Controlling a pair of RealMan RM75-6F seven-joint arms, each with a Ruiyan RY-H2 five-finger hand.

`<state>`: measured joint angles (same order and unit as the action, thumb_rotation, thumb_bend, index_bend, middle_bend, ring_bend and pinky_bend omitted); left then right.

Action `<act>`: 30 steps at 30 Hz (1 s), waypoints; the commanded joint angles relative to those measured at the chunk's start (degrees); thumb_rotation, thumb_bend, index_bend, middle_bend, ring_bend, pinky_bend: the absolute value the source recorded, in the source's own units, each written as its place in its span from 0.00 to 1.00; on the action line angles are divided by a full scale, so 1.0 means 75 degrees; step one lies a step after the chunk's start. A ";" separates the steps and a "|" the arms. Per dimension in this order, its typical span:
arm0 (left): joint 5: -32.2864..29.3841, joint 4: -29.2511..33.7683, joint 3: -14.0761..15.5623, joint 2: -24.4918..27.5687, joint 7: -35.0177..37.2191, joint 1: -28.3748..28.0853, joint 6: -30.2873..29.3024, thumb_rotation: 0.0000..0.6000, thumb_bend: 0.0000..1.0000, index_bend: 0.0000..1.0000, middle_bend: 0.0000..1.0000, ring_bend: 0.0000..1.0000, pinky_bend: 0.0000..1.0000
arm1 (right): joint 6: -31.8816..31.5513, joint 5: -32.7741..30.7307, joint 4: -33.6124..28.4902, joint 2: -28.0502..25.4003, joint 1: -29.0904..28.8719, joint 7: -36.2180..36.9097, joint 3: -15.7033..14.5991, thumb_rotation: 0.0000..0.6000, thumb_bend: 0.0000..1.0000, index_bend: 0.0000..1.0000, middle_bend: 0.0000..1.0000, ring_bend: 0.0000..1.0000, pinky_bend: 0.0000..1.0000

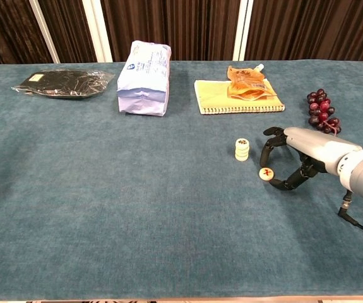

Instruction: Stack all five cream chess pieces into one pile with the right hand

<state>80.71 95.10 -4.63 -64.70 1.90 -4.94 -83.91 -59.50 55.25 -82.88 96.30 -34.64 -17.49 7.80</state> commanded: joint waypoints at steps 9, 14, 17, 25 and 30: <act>0.0010 -0.0004 0.0004 -0.0005 -0.0019 -0.0002 -0.0002 1.00 0.62 0.15 0.00 0.00 0.00 | 0.0070 -0.0058 0.0126 0.0056 0.0042 -0.0026 0.0112 1.00 0.41 0.47 0.00 0.00 0.00; 0.0003 -0.0001 0.0003 -0.0006 -0.0014 0.0001 -0.0002 1.00 0.62 0.15 0.00 0.00 0.00 | 0.0144 -0.0065 0.0163 0.0071 0.0057 0.0002 0.0131 1.00 0.41 0.47 0.00 0.00 0.00; 0.0001 0.0002 0.0006 -0.0004 -0.0016 -0.0001 0.0008 1.00 0.62 0.15 0.00 0.00 0.00 | 0.0162 -0.0046 0.0174 0.0079 0.0063 0.0012 0.0147 1.00 0.41 0.47 0.00 0.00 0.00; 0.0002 0.0003 0.0003 0.0000 0.0001 0.0001 0.0003 1.00 0.62 0.15 0.00 0.00 0.00 | 0.0213 -0.0035 0.0167 0.0091 0.0072 -0.0021 0.0173 1.00 0.41 0.47 0.00 0.00 0.00; -0.0002 0.0004 0.0004 -0.0001 -0.0001 -0.0002 0.0010 1.00 0.62 0.15 0.00 0.00 0.00 | 0.0255 -0.0039 0.0186 0.0102 0.0078 -0.0007 0.0197 1.00 0.41 0.48 0.00 0.00 0.00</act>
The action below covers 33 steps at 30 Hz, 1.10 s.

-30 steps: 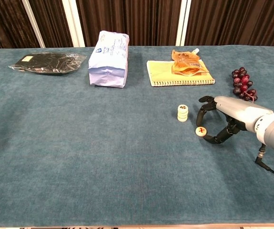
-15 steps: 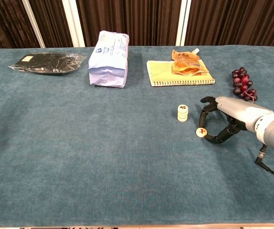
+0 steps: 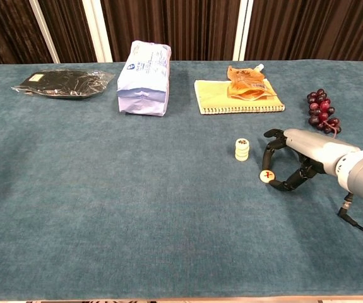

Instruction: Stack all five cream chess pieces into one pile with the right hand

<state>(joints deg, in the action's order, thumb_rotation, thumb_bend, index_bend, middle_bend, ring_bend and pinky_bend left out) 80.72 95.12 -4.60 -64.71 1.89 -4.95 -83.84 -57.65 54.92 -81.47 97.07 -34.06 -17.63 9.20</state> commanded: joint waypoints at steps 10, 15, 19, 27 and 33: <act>0.0000 0.0006 -0.0002 0.0002 0.0021 0.0003 -0.0005 1.00 0.62 0.15 0.00 0.00 0.00 | 0.0017 0.0043 -0.0017 0.0018 -0.0005 -0.0024 0.0052 1.00 0.41 0.53 0.00 0.00 0.00; -0.0009 0.0016 -0.0003 0.0010 0.0035 0.0003 0.0005 1.00 0.62 0.15 0.00 0.00 0.00 | 0.0053 0.0028 -0.0062 0.0007 0.0000 -0.0036 0.0052 1.00 0.41 0.55 0.00 0.00 0.00; -0.0019 0.0026 -0.0003 0.0016 0.0039 0.0004 0.0011 1.00 0.62 0.16 0.00 0.00 0.00 | 0.0047 0.0041 -0.0078 0.0004 0.0000 -0.0029 0.0075 1.00 0.41 0.56 0.00 0.00 0.00; -0.0017 0.0026 -0.0009 0.0015 0.0054 0.0004 0.0006 1.00 0.62 0.16 0.00 0.00 0.00 | -0.0017 0.0054 -0.0348 -0.0277 -0.0056 0.0037 0.0354 1.00 0.41 0.56 0.00 0.00 0.00; -0.0009 0.0029 -0.0006 0.0013 0.0052 0.0003 0.0004 1.00 0.62 0.16 0.00 0.00 0.00 | 0.0080 -0.0215 -0.1006 -0.0929 -0.0213 0.0032 0.0833 1.00 0.41 0.56 0.00 0.00 0.00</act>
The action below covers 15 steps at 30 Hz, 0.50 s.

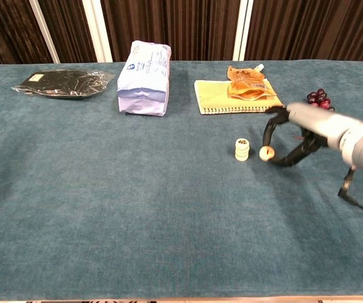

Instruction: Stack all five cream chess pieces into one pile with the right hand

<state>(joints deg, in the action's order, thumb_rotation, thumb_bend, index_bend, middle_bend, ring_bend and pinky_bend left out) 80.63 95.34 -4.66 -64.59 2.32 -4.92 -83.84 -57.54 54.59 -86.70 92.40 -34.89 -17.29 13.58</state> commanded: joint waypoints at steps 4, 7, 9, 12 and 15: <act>0.0029 0.0011 0.0017 -0.0018 -0.0053 -0.0004 -0.0003 1.00 0.62 0.16 0.00 0.00 0.00 | 0.0266 -0.0541 -0.0591 -0.0612 -0.0333 -0.0152 0.0518 1.00 0.41 0.56 0.00 0.00 0.00; 0.0033 0.0016 0.0020 -0.0026 -0.0068 0.0002 -0.0015 1.00 0.62 0.16 0.00 0.00 0.00 | 0.0428 -0.0830 -0.0600 -0.0676 -0.0568 -0.0373 0.0610 1.00 0.41 0.56 0.00 0.00 0.00; 0.0031 0.0011 0.0016 -0.0024 -0.0074 0.0003 -0.0021 1.00 0.62 0.16 0.00 0.00 0.00 | 0.0506 -0.0995 -0.0543 -0.0636 -0.0733 -0.0522 0.0641 1.00 0.41 0.56 0.00 0.00 0.00; 0.0035 0.0004 0.0012 -0.0023 -0.0066 0.0004 -0.0030 1.00 0.62 0.16 0.00 0.00 0.00 | 0.0600 -0.1315 -0.0410 -0.0504 -0.0980 -0.0661 0.0704 1.00 0.41 0.56 0.00 0.00 0.00; 0.0029 -0.0003 0.0005 -0.0019 -0.0048 0.0002 -0.0028 1.00 0.62 0.16 0.00 0.00 0.00 | 0.0729 -0.1487 -0.0231 -0.0392 -0.1171 -0.0701 0.0717 1.00 0.41 0.56 0.00 0.00 0.00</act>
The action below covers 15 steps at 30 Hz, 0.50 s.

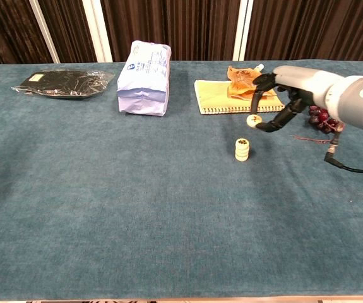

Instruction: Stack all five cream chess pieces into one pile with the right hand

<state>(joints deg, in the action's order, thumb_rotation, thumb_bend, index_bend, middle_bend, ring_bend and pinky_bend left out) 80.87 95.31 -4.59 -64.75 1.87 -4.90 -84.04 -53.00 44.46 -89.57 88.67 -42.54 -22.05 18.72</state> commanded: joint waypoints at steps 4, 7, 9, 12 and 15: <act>-0.0004 0.0002 -0.0007 -0.0002 0.0033 -0.0005 0.0008 1.00 0.62 0.16 0.00 0.00 0.00 | 0.0164 -0.0183 0.0327 0.0215 -0.0295 -0.0055 -0.0034 1.00 0.41 0.56 0.00 0.00 0.00; 0.0019 0.0002 0.0009 -0.0010 0.0009 -0.0010 0.0016 1.00 0.62 0.16 0.00 0.00 0.00 | 0.0115 -0.0187 0.0394 0.0293 -0.0343 -0.0081 -0.0137 1.00 0.41 0.56 0.00 0.00 0.00; 0.0023 0.0003 0.0009 -0.0012 0.0005 -0.0010 0.0012 1.00 0.62 0.16 0.00 0.00 0.00 | 0.0110 -0.0219 0.0425 0.0329 -0.0362 -0.0072 -0.0192 1.00 0.41 0.56 0.00 0.00 0.00; 0.0010 0.0006 -0.0002 -0.0011 0.0014 -0.0004 -0.0004 1.00 0.62 0.16 0.00 0.00 0.00 | 0.0122 -0.0250 0.0455 0.0348 -0.0370 -0.0046 -0.0272 1.00 0.41 0.56 0.00 0.00 0.00; -0.0004 0.0003 -0.0010 -0.0004 0.0022 -0.0004 -0.0001 1.00 0.62 0.16 0.00 0.00 0.00 | 0.0118 -0.0239 0.0449 0.0340 -0.0363 0.0008 -0.0342 1.00 0.41 0.56 0.00 0.00 0.00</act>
<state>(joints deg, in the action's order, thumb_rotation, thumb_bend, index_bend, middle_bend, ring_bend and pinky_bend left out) 80.84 95.33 -4.66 -64.78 2.04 -4.92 -84.06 -52.11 42.65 -86.19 91.23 -45.28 -22.04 16.20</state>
